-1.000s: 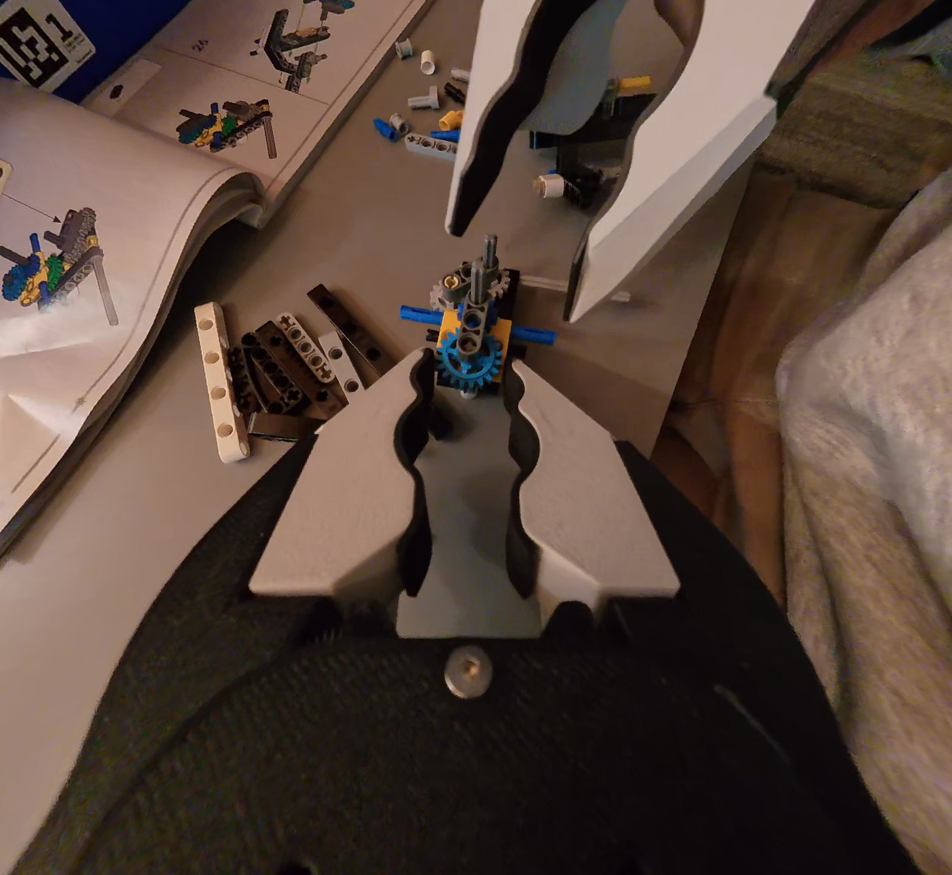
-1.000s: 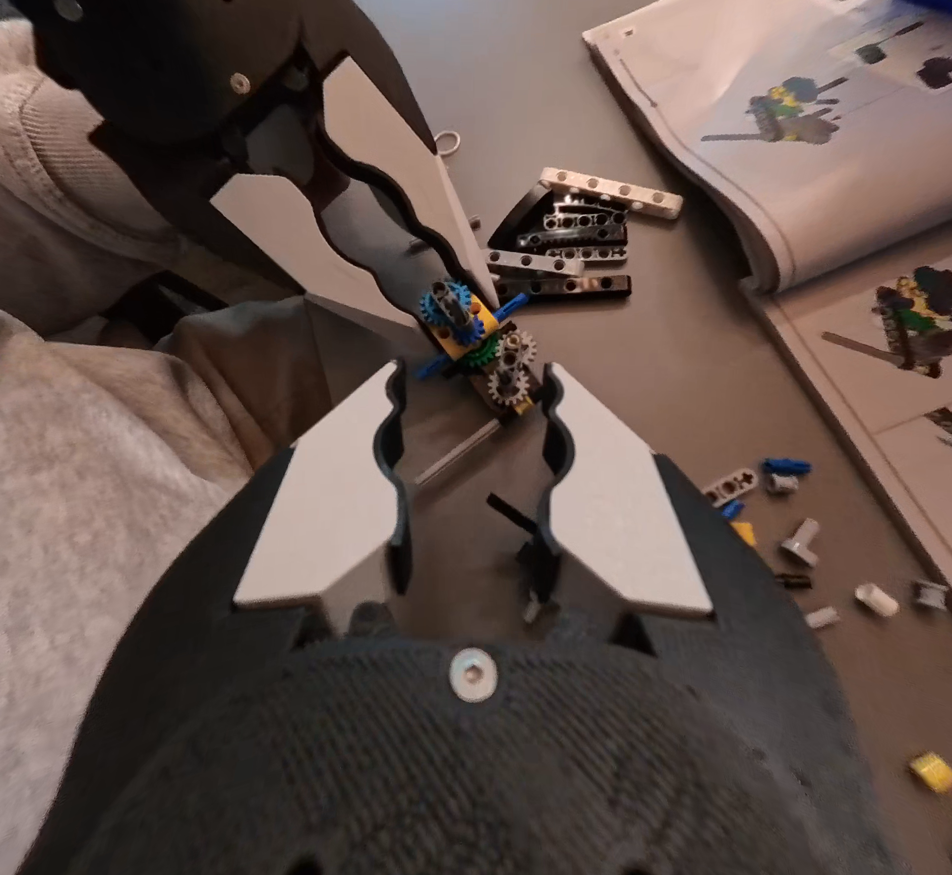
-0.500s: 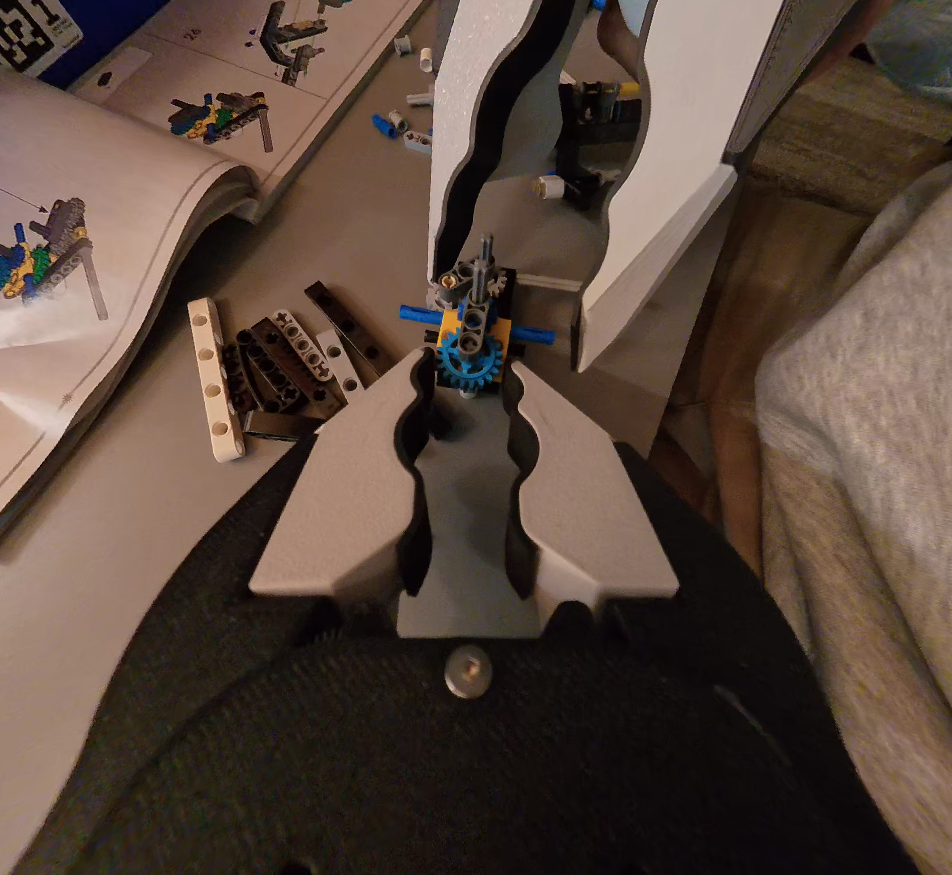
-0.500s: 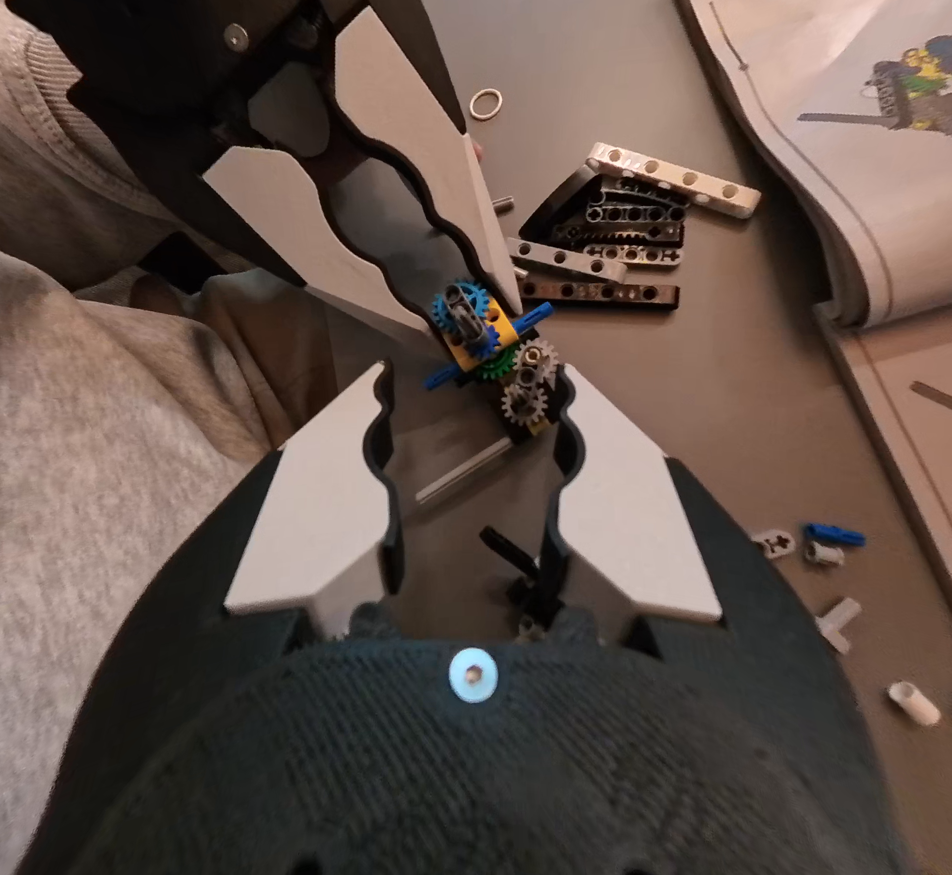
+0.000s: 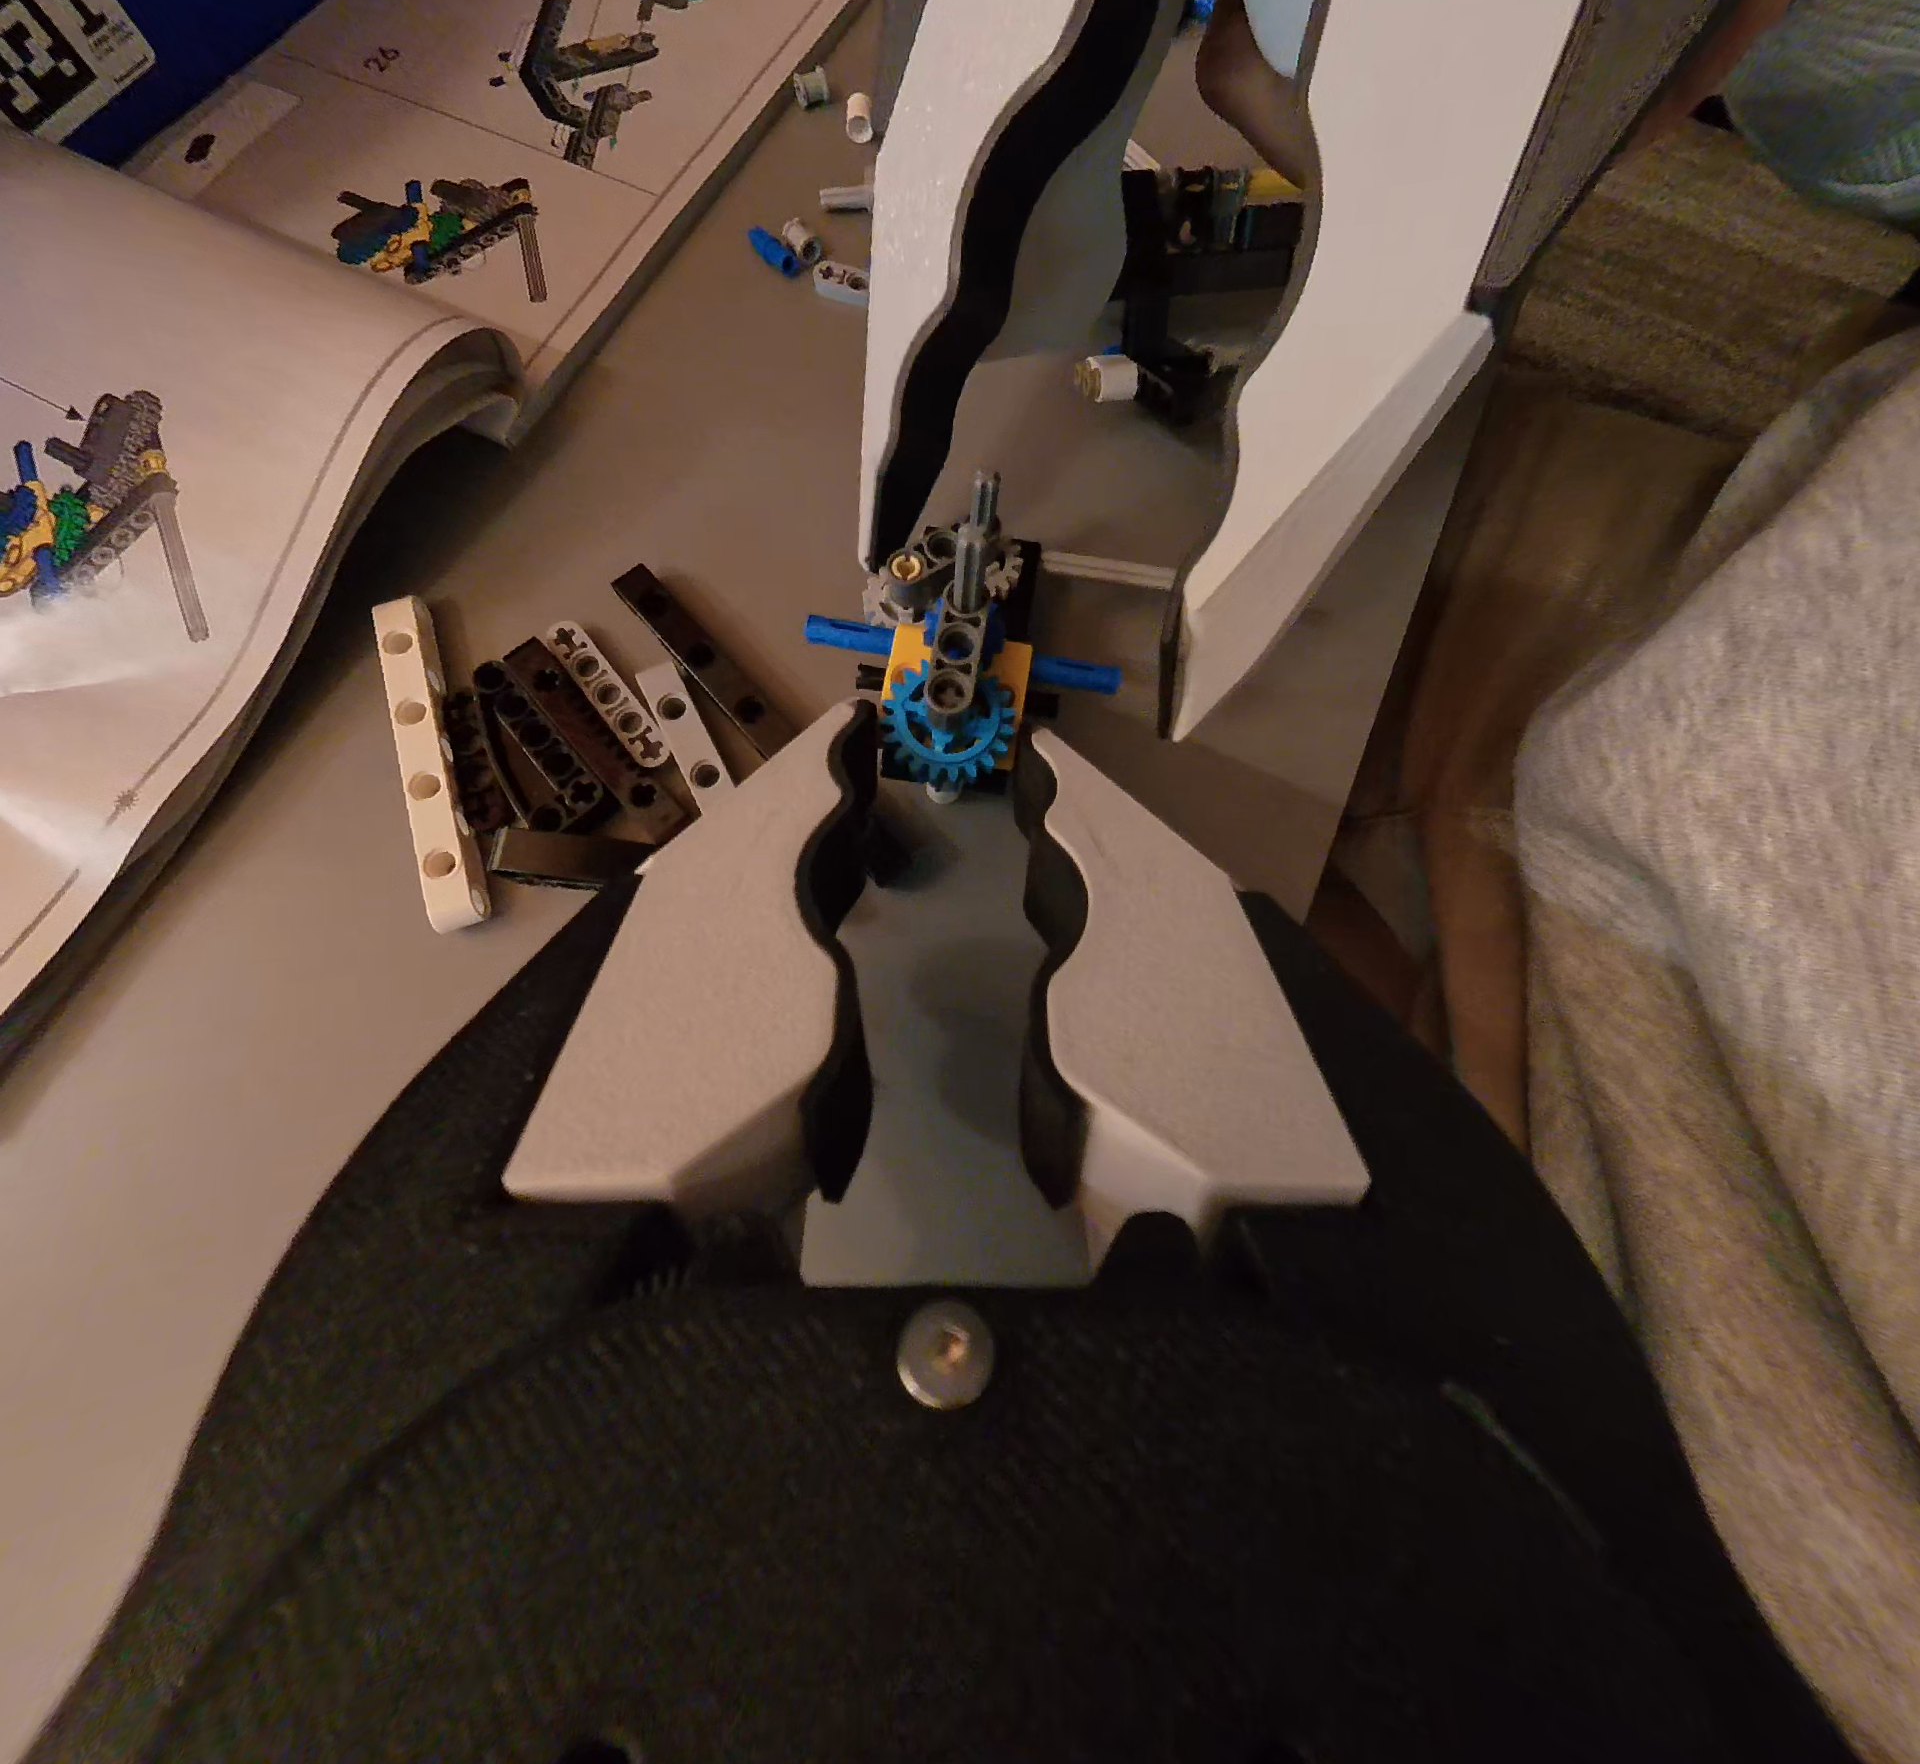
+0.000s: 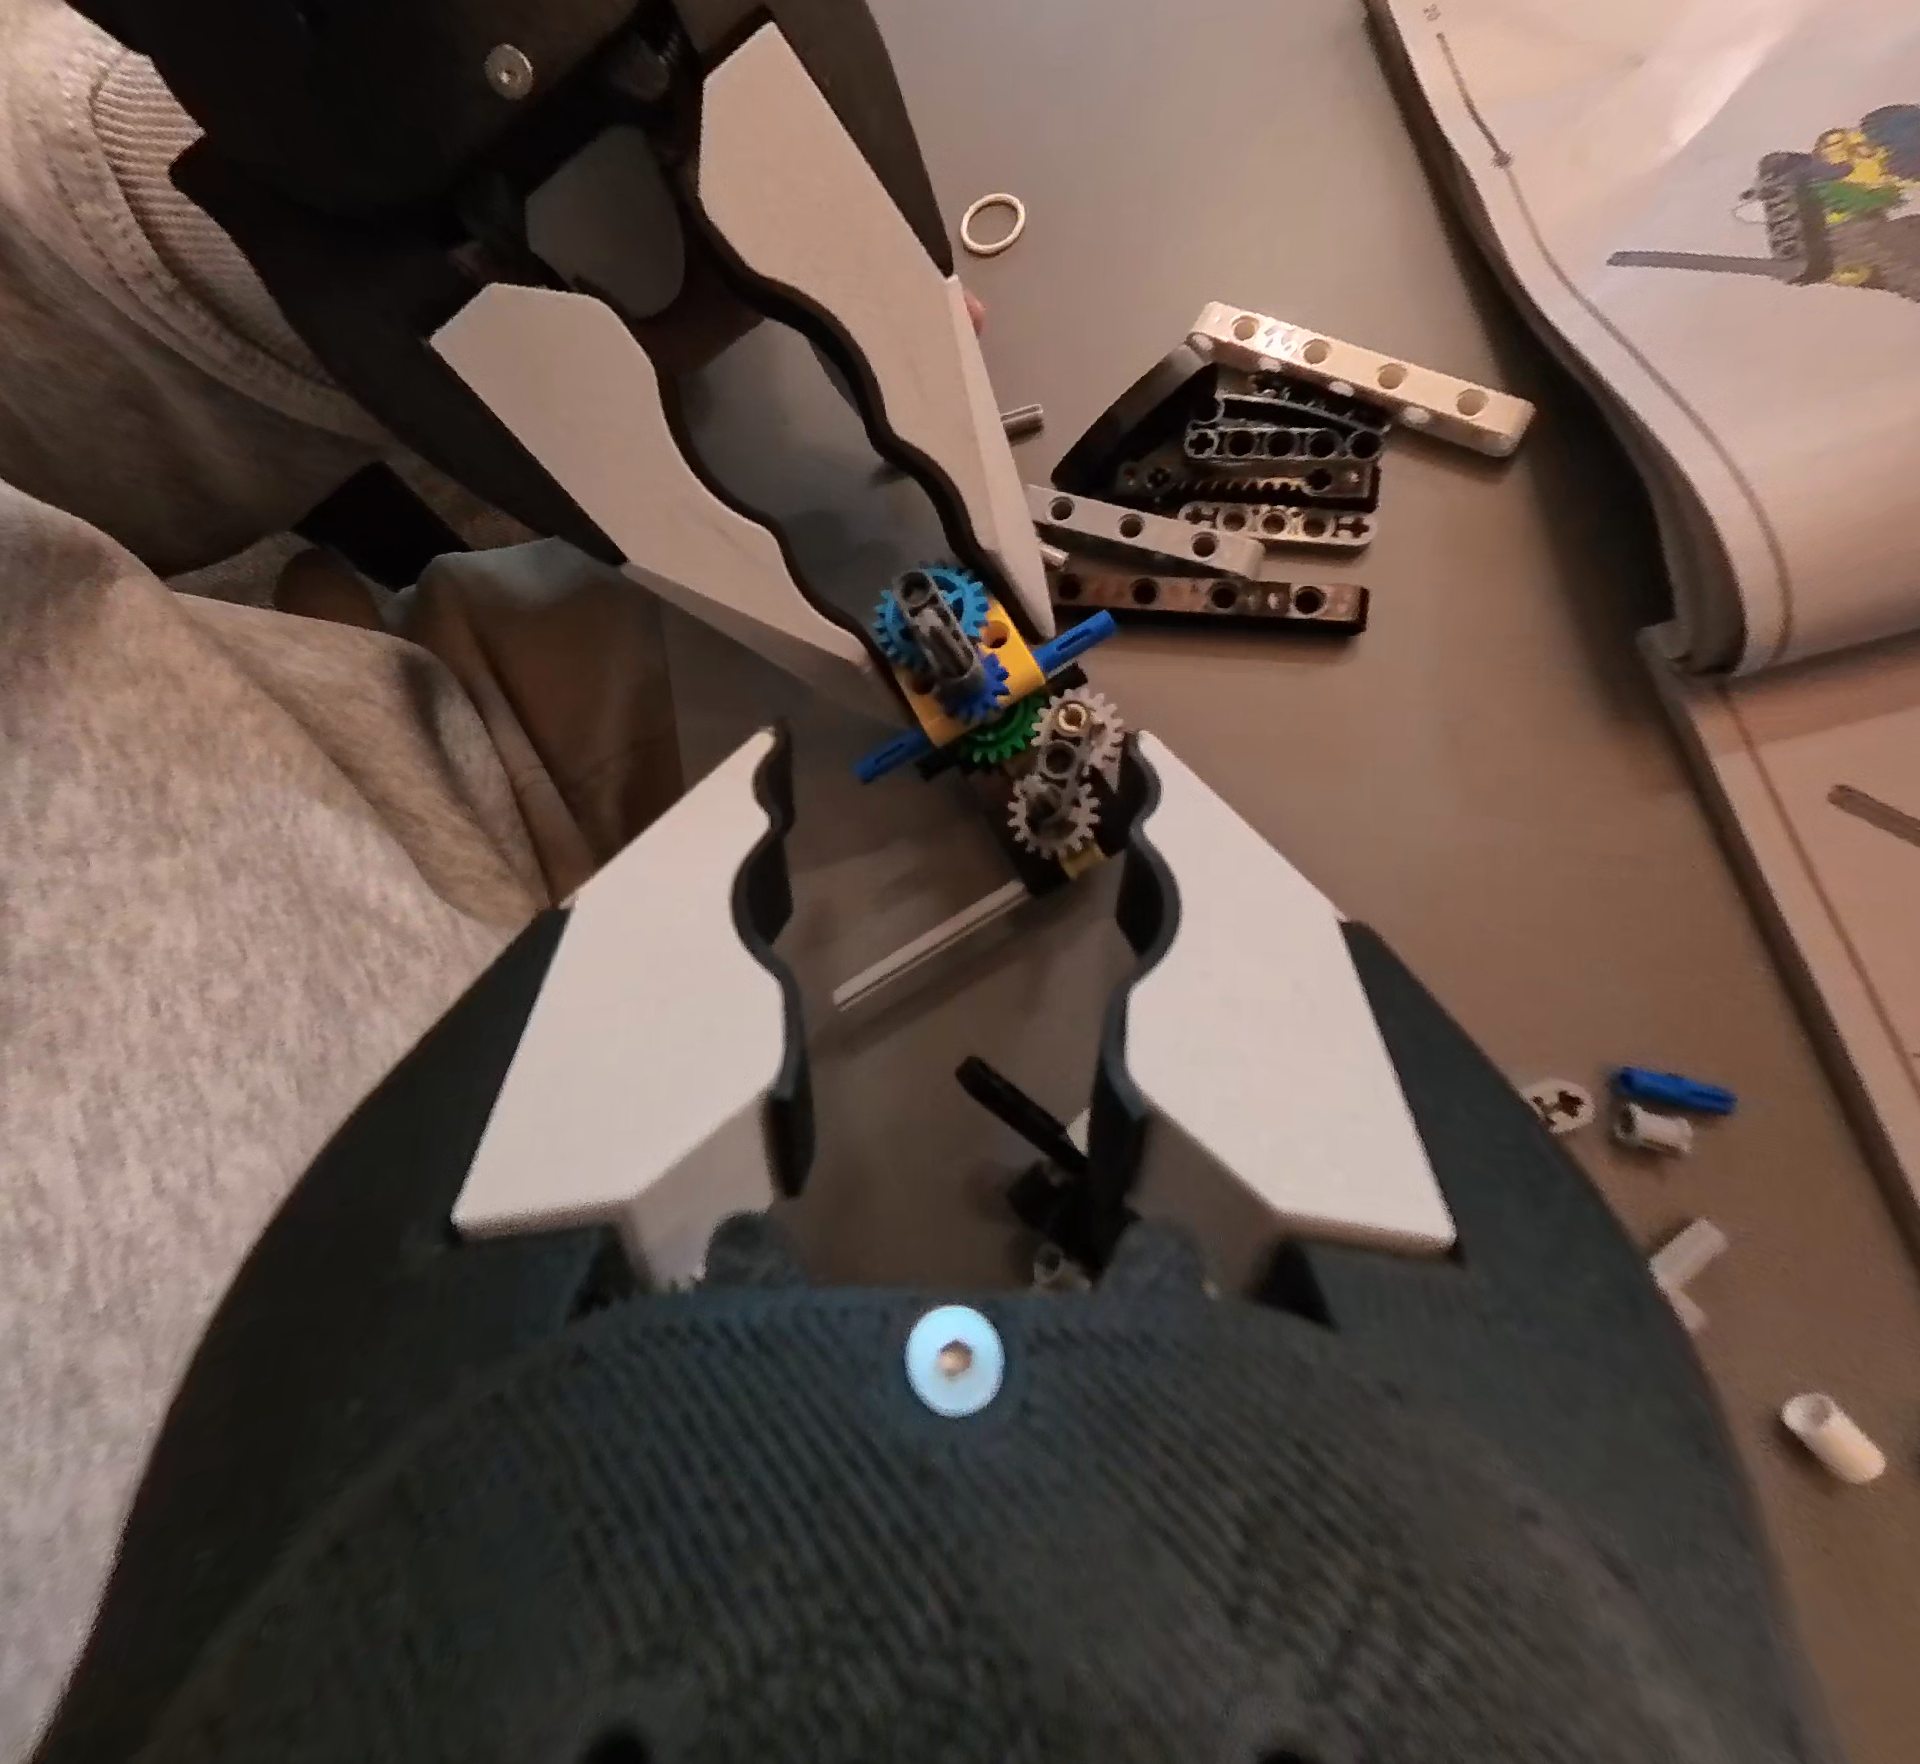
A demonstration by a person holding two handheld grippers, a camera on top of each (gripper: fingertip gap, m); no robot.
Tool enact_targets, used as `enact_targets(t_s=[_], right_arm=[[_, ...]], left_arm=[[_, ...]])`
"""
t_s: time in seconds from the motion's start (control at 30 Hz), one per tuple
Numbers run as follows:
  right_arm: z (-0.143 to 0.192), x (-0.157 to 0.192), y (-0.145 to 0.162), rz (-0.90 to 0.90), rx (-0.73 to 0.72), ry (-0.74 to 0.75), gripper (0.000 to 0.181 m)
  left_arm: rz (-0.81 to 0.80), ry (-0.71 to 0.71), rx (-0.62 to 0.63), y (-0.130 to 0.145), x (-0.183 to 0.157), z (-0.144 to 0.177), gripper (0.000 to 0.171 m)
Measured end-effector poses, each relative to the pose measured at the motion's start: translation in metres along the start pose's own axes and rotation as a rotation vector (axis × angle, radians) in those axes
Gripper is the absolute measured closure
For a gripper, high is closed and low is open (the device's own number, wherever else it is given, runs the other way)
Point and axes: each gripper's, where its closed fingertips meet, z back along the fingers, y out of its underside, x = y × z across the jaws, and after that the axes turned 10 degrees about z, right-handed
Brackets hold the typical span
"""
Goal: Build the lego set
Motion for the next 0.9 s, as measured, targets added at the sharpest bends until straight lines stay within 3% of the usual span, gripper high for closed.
enact_targets(t_s=[0.27, 0.77, 0.9], right_arm=[[0.0034, -0.0005, 0.0076, 0.011, 0.039, 0.007, 0.129], [0.0051, -0.001, 0.0088, 0.008, 0.04, 0.009, 0.13], [0.0062, -0.0069, 0.0091, 0.025, 0.032, 0.039, 0.123]], left_arm=[[0.0, -0.001, 0.0, 0.0001, 0.0001, 0.0001, 0.147], [-0.001, -0.002, 0.001, 0.0003, 0.0, 0.0003, 0.147], [-0.002, -0.003, 0.001, 0.0004, 0.0, 0.0003, 0.147]])
